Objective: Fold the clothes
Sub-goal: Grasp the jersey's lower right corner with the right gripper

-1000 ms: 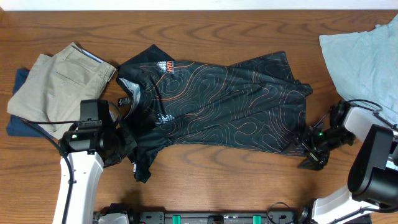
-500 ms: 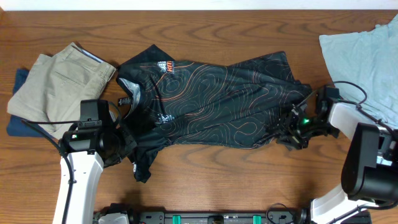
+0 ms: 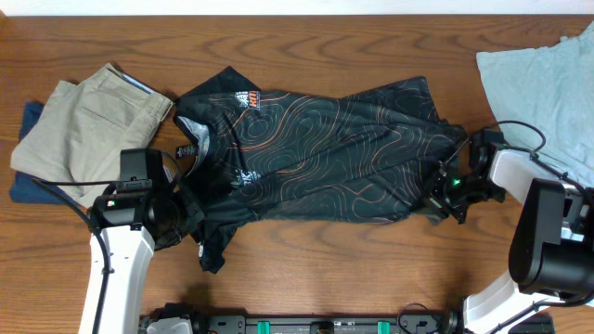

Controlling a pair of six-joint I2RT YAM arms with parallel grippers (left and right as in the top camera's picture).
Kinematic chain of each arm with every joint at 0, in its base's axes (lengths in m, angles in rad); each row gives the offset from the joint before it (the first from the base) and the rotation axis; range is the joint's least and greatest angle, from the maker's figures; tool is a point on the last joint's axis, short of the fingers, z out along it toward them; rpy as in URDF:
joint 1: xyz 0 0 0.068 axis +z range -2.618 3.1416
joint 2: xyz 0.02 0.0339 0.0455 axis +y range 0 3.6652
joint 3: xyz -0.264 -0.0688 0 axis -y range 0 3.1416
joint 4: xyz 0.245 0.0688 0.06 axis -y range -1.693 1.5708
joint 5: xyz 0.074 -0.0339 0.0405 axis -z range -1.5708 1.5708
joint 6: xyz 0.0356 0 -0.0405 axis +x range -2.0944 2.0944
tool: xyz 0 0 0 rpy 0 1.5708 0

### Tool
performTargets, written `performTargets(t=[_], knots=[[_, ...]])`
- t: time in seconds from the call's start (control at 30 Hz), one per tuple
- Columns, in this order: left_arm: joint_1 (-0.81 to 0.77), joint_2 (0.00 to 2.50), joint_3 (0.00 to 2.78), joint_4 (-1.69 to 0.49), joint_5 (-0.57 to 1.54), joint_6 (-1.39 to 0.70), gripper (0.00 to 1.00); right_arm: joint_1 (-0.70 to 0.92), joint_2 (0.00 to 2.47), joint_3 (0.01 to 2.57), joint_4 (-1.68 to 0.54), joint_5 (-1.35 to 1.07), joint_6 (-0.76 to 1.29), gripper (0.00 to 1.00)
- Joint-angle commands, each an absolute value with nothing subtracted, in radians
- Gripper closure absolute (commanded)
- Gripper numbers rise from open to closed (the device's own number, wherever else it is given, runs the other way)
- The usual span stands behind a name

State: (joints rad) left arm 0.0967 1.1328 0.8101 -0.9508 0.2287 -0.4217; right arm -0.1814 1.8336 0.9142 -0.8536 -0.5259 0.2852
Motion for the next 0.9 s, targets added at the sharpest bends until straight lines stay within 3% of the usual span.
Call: performTargets(t=[0.0,0.13,0.2,0.27,0.43,0.6,0.67,0.87], knots=[[0.102,1.136,0.806,-0.956,0.216,-0.422,0.94,-0.202,1.885,0.939,-0.881,-0.201,0.283,0.99],[0.102,1.136,0.806,-0.957,0.216,-0.422,0.94,-0.207,1.885,0.995,-0.936,-0.145,0.283,0.94],[0.102,1.136,0.806,-0.957,0.216,-0.422,0.94,-0.207,1.885,1.003,-0.948,-0.146,0.265,0.62],[0.102,1.137,0.806,-0.956,0.216,-0.422,0.94,-0.207,1.885,1.002,-0.969,-0.11,0.258,0.54],[0.102,1.136,0.806,-0.956,0.216,-0.422,0.94,-0.222,1.885,1.002,-1.037,0.114,0.398,0.48],[0.102,1.136,0.806,-0.956,0.216,-0.421,0.94,-0.228,1.885,1.002,-1.034,0.079,0.4,0.46],[0.102,1.137,0.806,-0.956,0.216,-0.419,0.94,-0.228,1.885,1.002,-1.028,0.048,0.397,0.39],[0.102,1.136,0.806,-0.956,0.216,-0.419,0.94,-0.228,1.885,0.999,-0.994,0.022,0.369,0.41]])
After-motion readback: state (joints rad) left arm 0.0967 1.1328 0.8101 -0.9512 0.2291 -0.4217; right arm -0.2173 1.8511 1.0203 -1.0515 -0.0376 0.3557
